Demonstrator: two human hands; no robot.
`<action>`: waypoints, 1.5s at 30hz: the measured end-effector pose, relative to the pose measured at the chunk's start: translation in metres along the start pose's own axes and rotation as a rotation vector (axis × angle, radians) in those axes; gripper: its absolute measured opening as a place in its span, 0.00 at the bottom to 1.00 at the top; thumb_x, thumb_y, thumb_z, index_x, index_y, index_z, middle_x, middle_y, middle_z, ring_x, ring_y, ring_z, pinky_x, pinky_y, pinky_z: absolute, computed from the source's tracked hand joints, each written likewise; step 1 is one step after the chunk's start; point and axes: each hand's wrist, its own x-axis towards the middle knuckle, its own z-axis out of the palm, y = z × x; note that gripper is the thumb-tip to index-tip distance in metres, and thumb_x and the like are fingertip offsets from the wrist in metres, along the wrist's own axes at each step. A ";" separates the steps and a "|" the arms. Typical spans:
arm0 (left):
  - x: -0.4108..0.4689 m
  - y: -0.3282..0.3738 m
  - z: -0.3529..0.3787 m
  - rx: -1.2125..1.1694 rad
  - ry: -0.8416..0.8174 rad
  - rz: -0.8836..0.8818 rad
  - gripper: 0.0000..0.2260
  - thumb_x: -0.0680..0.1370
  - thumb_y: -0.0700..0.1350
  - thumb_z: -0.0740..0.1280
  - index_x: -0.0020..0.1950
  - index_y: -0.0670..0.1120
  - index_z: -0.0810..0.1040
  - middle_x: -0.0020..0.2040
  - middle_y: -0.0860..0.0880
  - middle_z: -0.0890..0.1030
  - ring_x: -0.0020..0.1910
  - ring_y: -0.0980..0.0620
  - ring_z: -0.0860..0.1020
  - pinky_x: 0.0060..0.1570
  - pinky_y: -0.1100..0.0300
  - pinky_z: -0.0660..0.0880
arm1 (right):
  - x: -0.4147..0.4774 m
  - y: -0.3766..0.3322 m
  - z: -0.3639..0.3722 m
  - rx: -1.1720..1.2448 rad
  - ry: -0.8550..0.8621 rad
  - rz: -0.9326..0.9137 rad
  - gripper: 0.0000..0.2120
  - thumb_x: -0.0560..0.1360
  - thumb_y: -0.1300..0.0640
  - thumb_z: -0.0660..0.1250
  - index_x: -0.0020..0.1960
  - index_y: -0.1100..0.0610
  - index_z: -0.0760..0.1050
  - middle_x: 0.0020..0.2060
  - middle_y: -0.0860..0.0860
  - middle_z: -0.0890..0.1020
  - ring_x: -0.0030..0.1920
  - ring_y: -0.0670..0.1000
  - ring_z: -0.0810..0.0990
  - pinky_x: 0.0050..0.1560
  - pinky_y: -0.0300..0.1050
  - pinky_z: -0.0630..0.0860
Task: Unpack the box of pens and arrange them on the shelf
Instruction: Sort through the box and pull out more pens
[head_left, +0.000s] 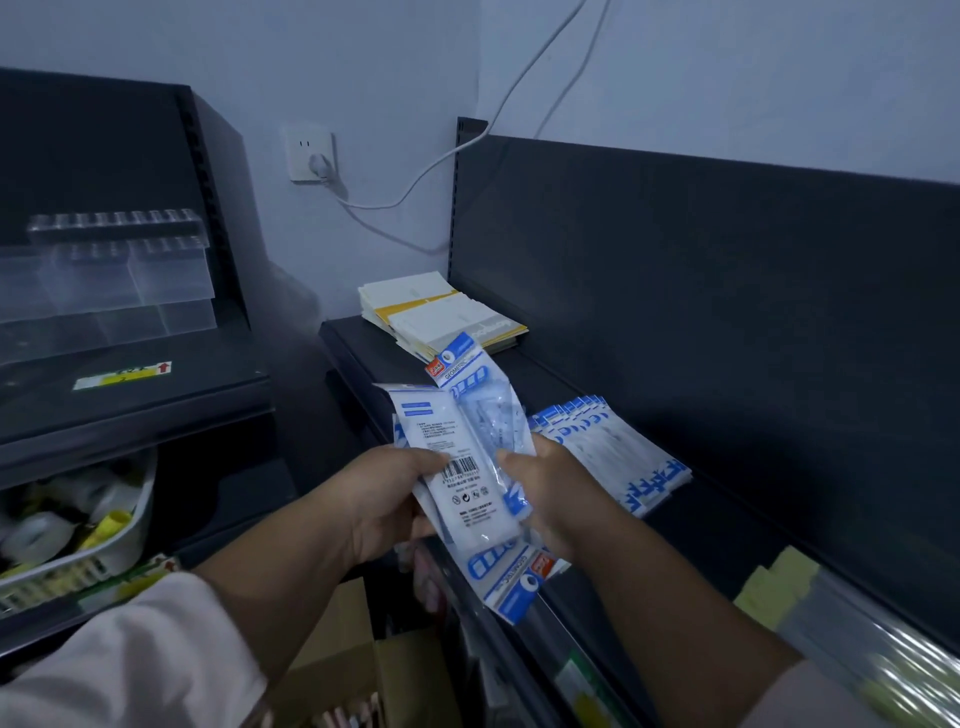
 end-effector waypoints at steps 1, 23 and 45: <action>0.002 -0.002 0.000 0.002 0.014 -0.005 0.08 0.79 0.37 0.61 0.55 0.43 0.77 0.47 0.43 0.85 0.45 0.47 0.83 0.36 0.55 0.78 | 0.000 0.000 -0.003 0.020 0.016 0.035 0.08 0.80 0.58 0.60 0.54 0.53 0.77 0.46 0.57 0.85 0.45 0.59 0.84 0.40 0.55 0.81; 0.016 -0.007 -0.048 -0.003 0.115 0.000 0.08 0.78 0.37 0.63 0.55 0.43 0.78 0.49 0.43 0.84 0.48 0.45 0.82 0.43 0.53 0.77 | 0.028 0.026 -0.047 -0.520 0.252 0.030 0.10 0.75 0.63 0.67 0.56 0.58 0.77 0.47 0.54 0.82 0.44 0.52 0.81 0.38 0.42 0.77; 0.019 -0.010 -0.022 0.002 -0.026 0.048 0.10 0.76 0.42 0.68 0.57 0.41 0.79 0.50 0.40 0.84 0.53 0.38 0.81 0.62 0.39 0.71 | 0.000 0.008 0.005 -0.167 -0.068 0.005 0.05 0.74 0.64 0.70 0.49 0.60 0.78 0.44 0.54 0.86 0.43 0.53 0.85 0.43 0.49 0.83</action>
